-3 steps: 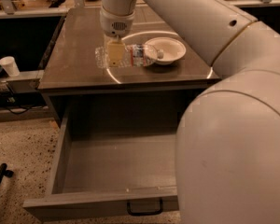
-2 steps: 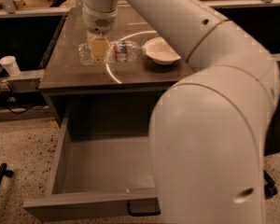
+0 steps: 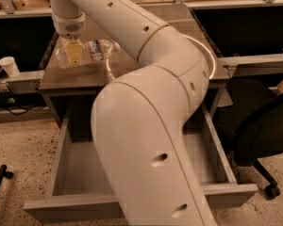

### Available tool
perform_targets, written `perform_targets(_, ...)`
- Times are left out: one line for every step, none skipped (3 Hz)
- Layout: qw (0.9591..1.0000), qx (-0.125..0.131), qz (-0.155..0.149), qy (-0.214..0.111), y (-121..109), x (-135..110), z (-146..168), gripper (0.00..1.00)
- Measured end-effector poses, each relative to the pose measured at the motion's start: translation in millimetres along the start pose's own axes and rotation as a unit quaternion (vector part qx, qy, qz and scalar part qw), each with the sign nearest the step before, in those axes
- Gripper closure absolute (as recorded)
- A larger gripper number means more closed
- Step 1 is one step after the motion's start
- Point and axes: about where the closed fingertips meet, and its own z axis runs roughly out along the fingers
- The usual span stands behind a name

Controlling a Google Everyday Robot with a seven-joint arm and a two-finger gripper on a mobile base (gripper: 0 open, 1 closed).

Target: Pick water bottle from top drawer and place on counter

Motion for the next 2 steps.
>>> perform_targets(0.9999,-0.005,-0.015,0.004,-10.5,-10.3,16.5,0.43)
perform_targets(0.9999,-0.002,-0.014,0.003,-11.8,-10.7,18.2,0.2)
